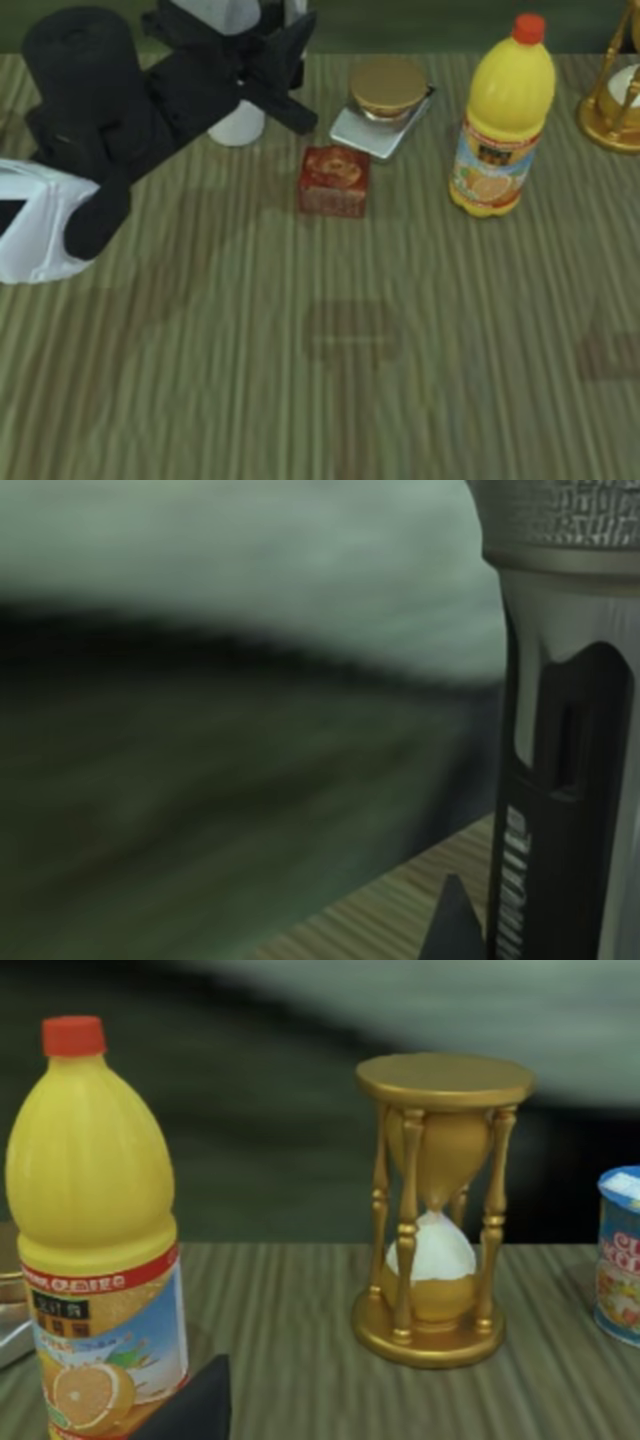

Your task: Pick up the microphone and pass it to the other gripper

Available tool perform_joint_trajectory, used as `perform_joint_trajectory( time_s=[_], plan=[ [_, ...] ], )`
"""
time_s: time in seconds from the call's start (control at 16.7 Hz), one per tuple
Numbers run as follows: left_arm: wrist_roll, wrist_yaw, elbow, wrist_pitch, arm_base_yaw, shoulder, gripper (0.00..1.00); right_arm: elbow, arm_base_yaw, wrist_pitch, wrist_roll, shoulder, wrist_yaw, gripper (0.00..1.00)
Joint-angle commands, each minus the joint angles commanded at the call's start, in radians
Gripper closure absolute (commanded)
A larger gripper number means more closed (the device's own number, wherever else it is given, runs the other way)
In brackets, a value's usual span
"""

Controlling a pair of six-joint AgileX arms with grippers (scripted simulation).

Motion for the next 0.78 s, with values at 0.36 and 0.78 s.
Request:
perform_joint_trajectory(
  time_s=[0.36,0.78],
  plan=[
    [0.000,-0.201,-0.054,-0.054,-0.199,-0.154,1.00,0.000,0.000,0.000,0.000,0.000,0.000,0.00],
    [0.000,-0.202,-0.053,-0.054,-0.199,-0.154,1.00,0.000,0.000,0.000,0.000,0.000,0.000,0.00]
  ],
)
